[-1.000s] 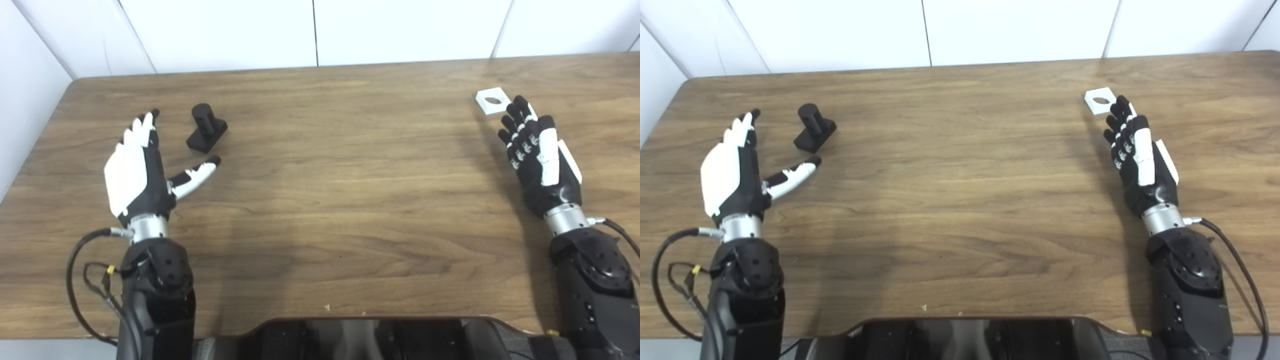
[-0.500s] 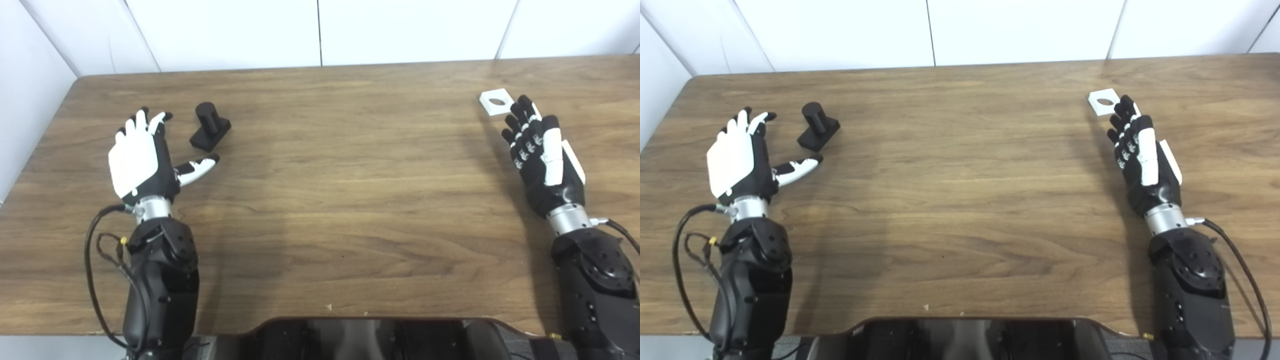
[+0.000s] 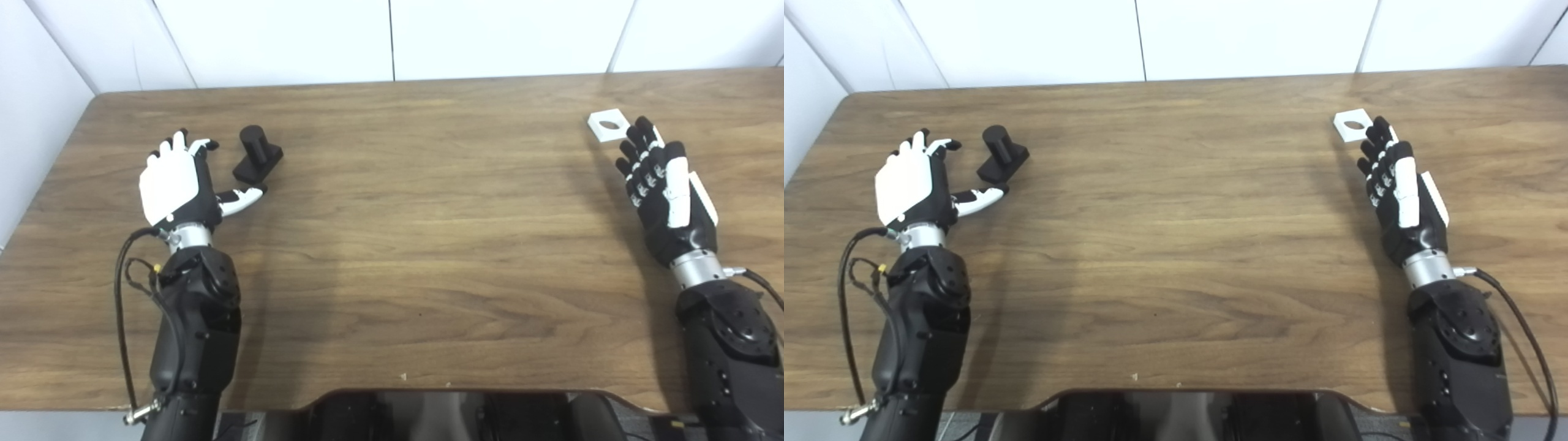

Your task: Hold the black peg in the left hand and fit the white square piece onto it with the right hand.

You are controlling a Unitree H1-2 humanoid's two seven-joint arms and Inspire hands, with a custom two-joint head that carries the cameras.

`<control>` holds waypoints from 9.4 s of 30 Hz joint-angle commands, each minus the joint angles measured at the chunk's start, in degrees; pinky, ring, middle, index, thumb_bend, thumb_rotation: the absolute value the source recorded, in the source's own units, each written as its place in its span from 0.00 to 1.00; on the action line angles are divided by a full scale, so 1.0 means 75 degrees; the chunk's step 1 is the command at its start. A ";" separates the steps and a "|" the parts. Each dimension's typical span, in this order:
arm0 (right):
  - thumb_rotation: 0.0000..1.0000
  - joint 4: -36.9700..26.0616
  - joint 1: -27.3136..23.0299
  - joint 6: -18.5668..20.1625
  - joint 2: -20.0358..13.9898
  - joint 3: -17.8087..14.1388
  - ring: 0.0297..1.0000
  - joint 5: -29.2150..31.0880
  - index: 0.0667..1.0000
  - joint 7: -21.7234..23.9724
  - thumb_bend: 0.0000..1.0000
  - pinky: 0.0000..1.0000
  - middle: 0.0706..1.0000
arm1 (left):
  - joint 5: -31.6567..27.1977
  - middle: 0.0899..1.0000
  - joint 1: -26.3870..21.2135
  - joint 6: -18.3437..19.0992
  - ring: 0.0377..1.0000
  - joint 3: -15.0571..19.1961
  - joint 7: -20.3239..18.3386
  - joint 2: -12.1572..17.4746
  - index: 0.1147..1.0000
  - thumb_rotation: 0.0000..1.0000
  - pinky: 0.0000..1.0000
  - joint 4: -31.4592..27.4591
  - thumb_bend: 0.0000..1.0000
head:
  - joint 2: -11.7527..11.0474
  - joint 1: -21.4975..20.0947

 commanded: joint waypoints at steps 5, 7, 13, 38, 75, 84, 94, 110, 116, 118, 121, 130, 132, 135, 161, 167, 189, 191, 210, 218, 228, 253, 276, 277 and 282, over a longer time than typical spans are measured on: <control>1.00 0.0497 0.0555 -0.0220 0.0396 0.0103 1.00 0.0103 1.00 -0.0005 0.60 1.00 1.00 | -0.0076 0.99 -0.0650 -0.0026 1.00 -0.0137 0.0222 0.0304 0.77 0.41 1.00 0.0426 0.80 | -0.0035 -0.0048; 1.00 0.0481 0.0569 -0.0218 0.0419 0.0077 1.00 0.0170 1.00 0.0007 0.59 1.00 1.00 | -0.0099 0.99 -0.0747 -0.0028 1.00 -0.0196 0.0232 0.0341 0.77 0.42 1.00 0.0594 0.80 | -0.0048 -0.0069; 1.00 0.0491 0.0604 -0.0260 0.0444 0.0050 1.00 0.0211 1.00 0.0031 0.58 1.00 1.00 | -0.0217 0.99 -0.1013 -0.0041 1.00 -0.0430 0.0336 0.0443 0.77 0.44 1.00 0.1001 0.79 | -0.0079 -0.0135; 1.00 0.0318 0.0804 -0.0185 0.0426 -0.0001 1.00 0.0296 1.00 -0.0002 0.59 1.00 1.00 | -0.0861 0.97 -0.1730 -0.0033 1.00 -0.1022 0.0862 0.0603 0.69 0.41 1.00 0.2451 0.79 | -0.0137 -0.0325; 1.00 0.0456 0.0711 -0.0223 0.0263 -0.0104 1.00 0.0328 1.00 0.0010 0.60 1.00 1.00 | -0.1275 0.85 -0.1450 -0.0041 1.00 -0.1271 0.1565 0.0749 0.42 0.06 1.00 0.2277 0.53 | -0.0129 -0.0214; 1.00 0.0416 0.0689 -0.0160 0.0209 -0.0073 1.00 0.0322 1.00 0.0010 0.60 1.00 1.00 | -0.1396 0.85 -0.1383 -0.0068 1.00 -0.1287 0.1646 0.0705 0.42 0.06 1.00 0.2170 0.53 | -0.0155 -0.0171; 1.00 0.0471 0.0617 -0.0177 0.0292 -0.0030 1.00 0.0325 1.00 0.0004 0.60 1.00 1.00 | -0.1789 0.86 -0.1153 -0.0063 1.00 -0.1250 0.1251 0.0583 0.42 0.06 1.00 0.1471 0.52 | -0.0189 -0.0283; 1.00 0.0532 0.0528 -0.0358 0.0382 0.0122 1.00 0.0193 1.00 -0.0010 0.58 1.00 1.00 | -0.1820 0.88 -0.0545 -0.0149 1.00 -0.1728 0.0625 0.0080 0.42 0.07 1.00 0.0204 0.52 | -0.0250 -0.0468; 1.00 0.0465 0.0508 -0.0330 0.0474 0.0201 1.00 -0.0043 1.00 -0.0161 0.58 1.00 1.00 | -0.1763 0.88 -0.0282 -0.0207 1.00 -0.2043 0.0418 -0.0105 0.42 0.07 1.00 -0.0245 0.52 | -0.0263 -0.0523; 1.00 0.0445 0.0499 -0.0304 0.0511 0.0211 1.00 -0.0083 1.00 -0.0209 0.59 1.00 1.00 | -0.1717 0.88 -0.0201 -0.0206 1.00 -0.2206 0.0315 -0.0184 0.42 0.07 1.00 -0.0409 0.52 | -0.0272 -0.0534; 1.00 0.0452 0.0484 -0.0310 0.0529 0.0238 1.00 -0.0105 1.00 -0.0217 0.60 1.00 1.00 | -0.1689 0.88 -0.0125 -0.0221 1.00 -0.2414 0.0143 -0.0281 0.42 0.07 1.00 -0.0609 0.52 | -0.0263 -0.0557; 1.00 0.0319 0.0587 -0.0149 0.0597 0.0240 1.00 -0.0056 1.00 -0.0309 0.60 1.00 1.00 | -0.1557 0.88 0.0116 -0.0447 1.00 -0.3128 -0.0263 -0.0432 0.42 0.07 0.97 -0.1037 0.52 | -0.0269 -0.0724; 1.00 0.0287 0.0616 -0.0148 0.0605 0.0238 1.00 -0.0056 1.00 -0.0311 0.60 1.00 1.00 | -0.1582 0.88 0.0216 -0.0506 1.00 -0.3240 -0.0332 -0.0463 0.42 0.08 0.97 -0.1108 0.52 | -0.0263 -0.0750; 1.00 0.0244 0.0655 -0.0177 0.0621 0.0239 1.00 -0.0092 1.00 -0.0317 0.59 1.00 1.00 | -0.1496 0.88 0.0381 -0.0588 1.00 -0.3433 -0.0435 -0.0510 0.42 0.08 0.96 -0.1187 0.52 | -0.0257 -0.0782; 1.00 -0.0123 0.0971 0.0128 0.0777 0.0307 1.00 -0.0012 1.00 -0.0382 0.61 1.00 1.00 | -0.1543 0.89 0.1598 -0.1125 1.00 -0.4158 -0.1205 -0.0852 0.42 0.07 1.00 -0.2268 0.52 | -0.0075 -0.0983; 1.00 -0.0083 0.0974 0.0105 0.0758 0.0296 1.00 -0.0054 1.00 -0.0400 0.63 1.00 1.00 | -0.1475 0.90 0.1660 -0.1112 1.00 -0.4199 -0.1277 -0.0877 0.42 0.07 1.00 -0.2250 0.52 | -0.0052 -0.1012; 0.84 -0.0974 0.0318 0.0454 -0.0073 0.0718 1.00 -0.1641 1.00 -0.0750 0.60 1.00 1.00 | -0.1379 0.90 0.1600 -0.1288 1.00 -0.4096 -0.1206 -0.1023 0.42 0.07 1.00 -0.1998 0.52 | -0.0097 -0.1074; 0.83 -0.1050 0.0183 0.0520 -0.0140 0.0711 1.00 -0.1740 1.00 -0.0795 0.61 1.00 1.00 | -0.1351 0.90 0.1600 -0.1294 1.00 -0.4092 -0.1198 -0.1053 0.42 0.07 1.00 -0.1967 0.52 | -0.0113 -0.1080; 0.61 -0.0918 -0.0909 0.0728 -0.1076 0.0789 1.00 -0.2631 1.00 -0.0772 0.63 1.00 1.00 | -0.1333 0.91 0.1614 -0.1485 1.00 -0.3997 -0.1089 -0.1097 0.43 0.07 1.00 -0.1718 0.52 | -0.0296 -0.1137; 0.51 -0.0768 -0.1367 0.0793 -0.1615 0.1039 1.00 -0.3466 1.00 -0.0765 0.69 1.00 1.00 | -0.1316 0.91 0.1594 -0.1589 1.00 -0.3965 -0.1011 -0.1119 0.42 0.07 1.00 -0.1598 0.52 | -0.0362 -0.1167; 0.46 -0.0146 -0.2146 0.0796 -0.2185 0.1340 1.00 -0.4341 0.98 -0.0698 0.76 1.00 1.00 | -0.1325 0.91 0.1607 -0.1624 1.00 -0.3922 -0.0959 -0.1133 0.42 0.07 1.00 -0.1533 0.52 | -0.0425 -0.1179; 0.25 0.2329 -0.4525 0.0277 -0.3275 0.3056 1.00 -0.6180 0.85 0.0072 0.84 1.00 1.00 | -0.1327 0.90 0.1715 -0.1730 1.00 -0.3826 -0.0894 -0.1165 0.43 0.07 1.00 -0.1484 0.52 | -0.0524 -0.1194; 0.24 0.3868 -0.5549 -0.0306 -0.3348 0.3874 1.00 -0.7000 0.81 0.0190 0.87 1.00 1.00 | -0.1288 0.90 0.1733 -0.1708 1.00 -0.3818 -0.0903 -0.1241 0.43 0.07 1.00 -0.1475 0.52 | -0.0519 -0.1219; 0.24 0.3909 -0.5573 -0.0325 -0.3353 0.3897 1.00 -0.7019 0.81 0.0194 0.87 1.00 1.00 | -0.1288 0.90 0.1733 -0.1711 1.00 -0.3818 -0.0901 -0.1241 0.43 0.07 1.00 -0.1471 0.52 | -0.0532 -0.1227; 0.23 0.4043 -0.5675 -0.0344 -0.3377 0.3990 1.00 -0.7133 0.80 0.0239 0.86 1.00 1.00 | -0.1264 0.90 0.1733 -0.1720 1.00 -0.3828 -0.0861 -0.1265 0.43 0.07 1.00 -0.1443 0.52 | -0.0541 -0.1227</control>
